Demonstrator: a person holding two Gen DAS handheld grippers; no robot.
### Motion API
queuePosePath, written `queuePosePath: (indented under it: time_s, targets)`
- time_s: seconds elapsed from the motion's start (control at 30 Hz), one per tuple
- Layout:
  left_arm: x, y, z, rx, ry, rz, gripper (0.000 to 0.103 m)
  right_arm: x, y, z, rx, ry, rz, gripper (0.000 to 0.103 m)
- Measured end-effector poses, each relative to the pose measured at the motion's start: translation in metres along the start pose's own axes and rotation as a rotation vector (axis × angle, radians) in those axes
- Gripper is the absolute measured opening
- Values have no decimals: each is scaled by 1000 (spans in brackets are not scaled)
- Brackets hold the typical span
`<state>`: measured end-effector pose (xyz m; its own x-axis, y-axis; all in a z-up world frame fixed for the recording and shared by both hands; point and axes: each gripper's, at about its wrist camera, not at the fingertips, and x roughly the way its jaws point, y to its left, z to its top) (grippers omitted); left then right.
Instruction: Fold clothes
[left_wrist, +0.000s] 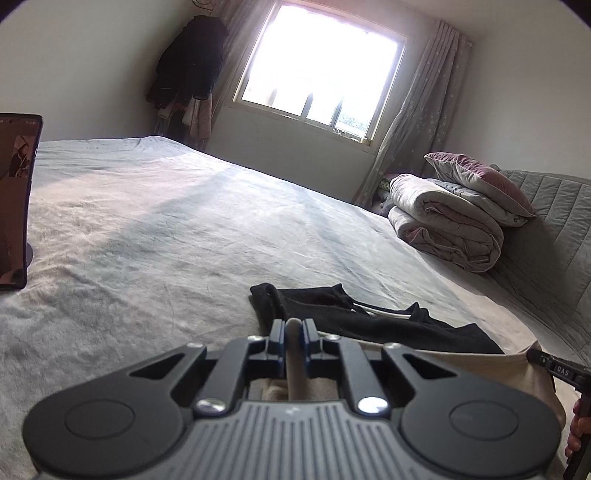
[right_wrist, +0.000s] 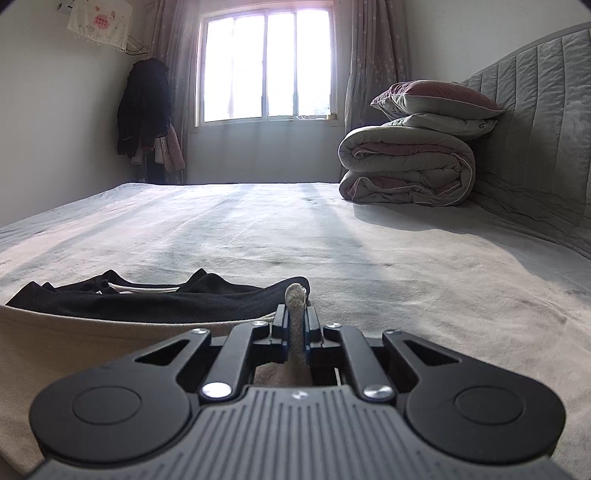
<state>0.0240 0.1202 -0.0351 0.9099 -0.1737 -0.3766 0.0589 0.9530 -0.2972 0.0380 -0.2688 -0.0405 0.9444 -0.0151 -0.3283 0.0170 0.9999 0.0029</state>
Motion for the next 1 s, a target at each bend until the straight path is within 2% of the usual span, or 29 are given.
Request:
queuePosePath:
  time_s: [0.17,0.27,0.3,0.33,0.43,0.57,0.67,0.77,0.87,1.0]
  targets:
    - [24,-3,-9,51,121,93,13,17,-2,-9,-33,122,5,8]
    - [22,-2,-6,21,143,91,32,17,-4,-8,-25,144,-1,31]
    - [20,-2,-5,9,149,89,40,14,-6,-6,-19,147,0,46]
    - [18,-1,-3,-5,161,84,41,12,-8,-3,-4,154,13,48]
    - [13,8,1,-80,226,71,44,4,-18,5,66,198,49,48]
    - [2,31,1,-241,317,60,44,-10,-36,11,214,290,76,48]
    - [-11,46,-1,-339,359,38,46,-22,-53,11,340,351,84,49]
    - [-25,53,-3,-393,390,18,50,-36,-66,7,459,409,94,49]
    - [-37,53,-9,-432,434,-26,53,-47,-78,2,579,460,118,49]
    - [-45,50,-19,-494,492,-127,57,-56,-87,-13,743,509,179,49]
